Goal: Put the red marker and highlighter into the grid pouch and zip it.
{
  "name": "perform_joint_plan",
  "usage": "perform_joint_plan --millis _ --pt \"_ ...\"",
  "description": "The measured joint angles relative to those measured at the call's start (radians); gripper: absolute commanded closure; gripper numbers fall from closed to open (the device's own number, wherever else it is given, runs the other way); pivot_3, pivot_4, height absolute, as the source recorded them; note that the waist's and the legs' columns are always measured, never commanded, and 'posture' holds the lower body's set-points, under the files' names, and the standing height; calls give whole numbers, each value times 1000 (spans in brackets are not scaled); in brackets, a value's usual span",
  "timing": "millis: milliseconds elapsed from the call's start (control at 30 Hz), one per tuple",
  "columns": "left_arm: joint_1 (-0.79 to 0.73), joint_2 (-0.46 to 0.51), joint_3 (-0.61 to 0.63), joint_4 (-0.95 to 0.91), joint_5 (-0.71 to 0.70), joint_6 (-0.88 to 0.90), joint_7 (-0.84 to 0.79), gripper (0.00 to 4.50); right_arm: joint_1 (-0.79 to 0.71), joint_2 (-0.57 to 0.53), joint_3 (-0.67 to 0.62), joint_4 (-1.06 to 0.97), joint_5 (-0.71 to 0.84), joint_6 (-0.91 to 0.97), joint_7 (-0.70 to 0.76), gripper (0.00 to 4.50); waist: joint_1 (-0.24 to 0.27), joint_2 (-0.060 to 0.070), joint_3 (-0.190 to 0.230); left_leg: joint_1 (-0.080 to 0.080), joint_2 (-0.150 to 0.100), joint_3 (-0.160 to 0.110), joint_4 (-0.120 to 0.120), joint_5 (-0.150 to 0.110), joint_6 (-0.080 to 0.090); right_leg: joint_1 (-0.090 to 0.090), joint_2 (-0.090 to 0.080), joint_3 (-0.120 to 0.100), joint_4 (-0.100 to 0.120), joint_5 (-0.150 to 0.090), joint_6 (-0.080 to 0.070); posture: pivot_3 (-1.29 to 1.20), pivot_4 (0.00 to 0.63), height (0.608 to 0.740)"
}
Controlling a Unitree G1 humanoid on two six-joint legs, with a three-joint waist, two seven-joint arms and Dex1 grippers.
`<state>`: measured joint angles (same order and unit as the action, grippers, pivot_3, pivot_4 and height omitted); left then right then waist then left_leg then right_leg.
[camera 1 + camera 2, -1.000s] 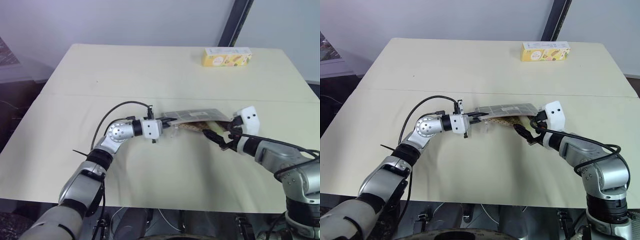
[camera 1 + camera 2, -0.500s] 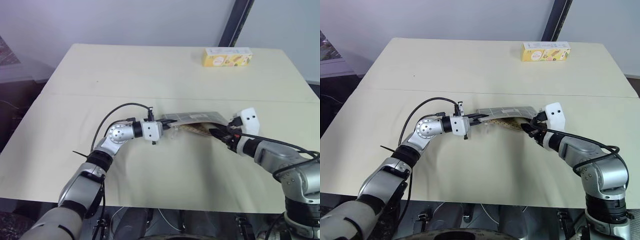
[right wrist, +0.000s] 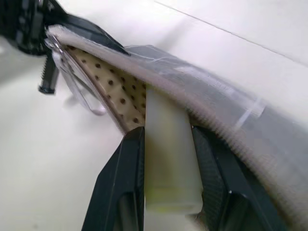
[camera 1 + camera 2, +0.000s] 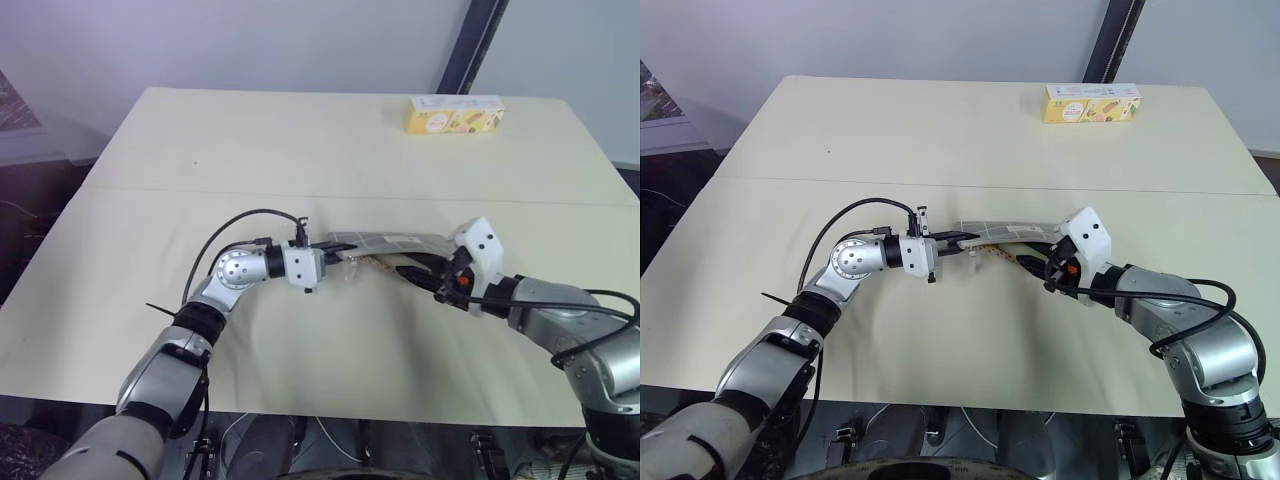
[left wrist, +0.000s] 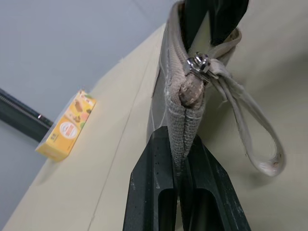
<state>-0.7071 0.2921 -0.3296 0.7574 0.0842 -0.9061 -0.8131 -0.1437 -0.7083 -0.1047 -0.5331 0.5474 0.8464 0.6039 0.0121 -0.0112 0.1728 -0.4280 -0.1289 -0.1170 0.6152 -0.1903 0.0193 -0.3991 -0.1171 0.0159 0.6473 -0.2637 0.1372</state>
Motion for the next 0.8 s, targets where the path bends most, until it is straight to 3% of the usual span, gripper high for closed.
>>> perform_joint_plan --millis 233,467,800 --pt "17 13 0 -35 -78 -4 -81 4500 -38 7 52 67 -55 -89 38 3591 -1 0 0 0 0 0 -1 0 0 0 0 0 0 0 0 0 150 740" --pt "27 18 1 -35 -78 -2 -90 4500 -23 10 44 69 -64 -96 43 120 2 0 0 0 0 0 0 0 0 0 0 0 0 0 0 0 150 740" --pt "27 9 1 -33 -63 9 -67 4500 95 12 -222 -94 244 31 59 46 -1 0 0 -1 0 0 -1 0 0 2 0 1 0 0 0 0 150 740"
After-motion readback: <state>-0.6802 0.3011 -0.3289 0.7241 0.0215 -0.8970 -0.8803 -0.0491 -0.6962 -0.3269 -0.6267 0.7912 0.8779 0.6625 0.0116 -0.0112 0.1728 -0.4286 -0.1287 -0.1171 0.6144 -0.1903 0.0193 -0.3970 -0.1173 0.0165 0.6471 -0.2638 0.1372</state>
